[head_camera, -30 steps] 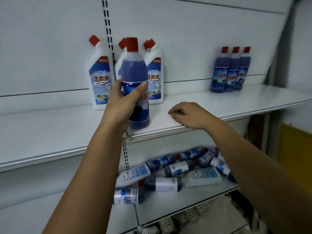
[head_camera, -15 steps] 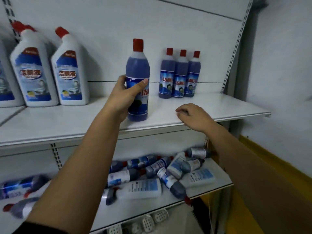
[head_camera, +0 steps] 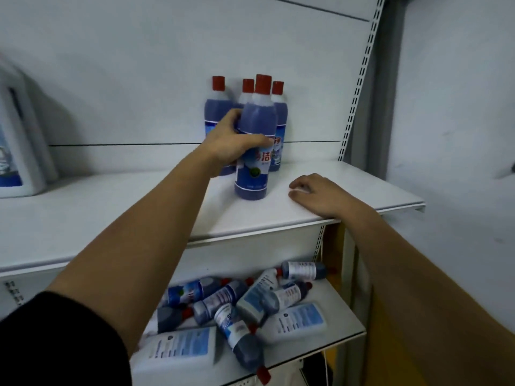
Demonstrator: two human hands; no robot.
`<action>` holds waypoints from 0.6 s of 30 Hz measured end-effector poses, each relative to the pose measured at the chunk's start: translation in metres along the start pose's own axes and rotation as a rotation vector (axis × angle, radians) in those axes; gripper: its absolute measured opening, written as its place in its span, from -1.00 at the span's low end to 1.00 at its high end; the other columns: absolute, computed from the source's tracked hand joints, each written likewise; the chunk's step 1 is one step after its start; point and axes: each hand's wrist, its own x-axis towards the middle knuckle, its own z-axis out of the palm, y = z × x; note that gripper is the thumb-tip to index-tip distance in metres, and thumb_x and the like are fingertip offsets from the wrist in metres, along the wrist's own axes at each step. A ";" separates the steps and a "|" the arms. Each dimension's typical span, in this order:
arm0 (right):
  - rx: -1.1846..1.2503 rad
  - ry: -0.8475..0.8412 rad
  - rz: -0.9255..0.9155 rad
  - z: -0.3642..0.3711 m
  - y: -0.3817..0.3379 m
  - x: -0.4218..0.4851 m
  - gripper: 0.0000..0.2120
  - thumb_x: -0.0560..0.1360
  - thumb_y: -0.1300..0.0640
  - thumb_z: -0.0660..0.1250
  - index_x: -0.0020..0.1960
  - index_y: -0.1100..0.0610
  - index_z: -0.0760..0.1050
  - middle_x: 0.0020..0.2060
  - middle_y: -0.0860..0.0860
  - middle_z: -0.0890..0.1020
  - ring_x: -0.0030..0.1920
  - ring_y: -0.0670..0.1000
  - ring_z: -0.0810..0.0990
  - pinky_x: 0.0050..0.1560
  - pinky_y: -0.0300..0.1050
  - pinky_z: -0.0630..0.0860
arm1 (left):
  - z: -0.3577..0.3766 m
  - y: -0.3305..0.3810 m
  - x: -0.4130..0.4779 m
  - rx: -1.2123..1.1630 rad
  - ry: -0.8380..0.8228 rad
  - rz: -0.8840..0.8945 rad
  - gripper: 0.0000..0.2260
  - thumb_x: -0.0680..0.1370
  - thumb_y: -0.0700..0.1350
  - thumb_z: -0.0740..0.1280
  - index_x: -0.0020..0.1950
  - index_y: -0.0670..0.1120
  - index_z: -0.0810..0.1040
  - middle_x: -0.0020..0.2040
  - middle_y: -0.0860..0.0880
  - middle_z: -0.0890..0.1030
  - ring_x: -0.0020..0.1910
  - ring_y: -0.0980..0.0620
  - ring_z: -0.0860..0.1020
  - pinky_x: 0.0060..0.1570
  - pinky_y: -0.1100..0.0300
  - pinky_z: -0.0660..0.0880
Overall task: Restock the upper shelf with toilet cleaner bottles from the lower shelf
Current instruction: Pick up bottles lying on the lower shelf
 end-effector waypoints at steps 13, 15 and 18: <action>-0.057 0.010 -0.087 0.000 0.051 0.031 -0.60 0.60 -0.15 0.14 0.39 -0.06 0.42 0.37 0.02 0.45 0.35 0.08 0.41 0.39 0.06 0.32 | 0.024 0.025 0.069 0.415 -0.062 0.084 -0.37 0.38 -0.12 0.56 0.36 -0.02 0.36 0.17 -0.05 0.59 0.05 -0.04 0.63 0.05 -0.01 0.61; -0.060 0.002 -0.101 0.000 0.051 0.030 -0.58 0.60 -0.17 0.14 0.40 -0.06 0.40 0.38 0.02 0.44 0.36 0.09 0.39 0.39 0.05 0.31 | 0.026 0.026 0.069 0.429 -0.044 0.087 -0.36 0.38 -0.14 0.55 0.38 -0.01 0.34 0.19 -0.04 0.58 0.06 -0.04 0.62 0.01 0.04 0.61; -0.064 -0.005 -0.115 -0.002 0.050 0.028 -0.57 0.60 -0.18 0.13 0.42 -0.07 0.37 0.40 0.01 0.41 0.38 0.09 0.36 0.39 0.03 0.29 | 0.027 0.030 0.070 0.528 -0.012 0.137 -0.30 0.41 -0.12 0.54 0.47 0.00 0.28 0.19 0.09 0.50 0.08 0.05 0.54 -0.21 0.36 0.49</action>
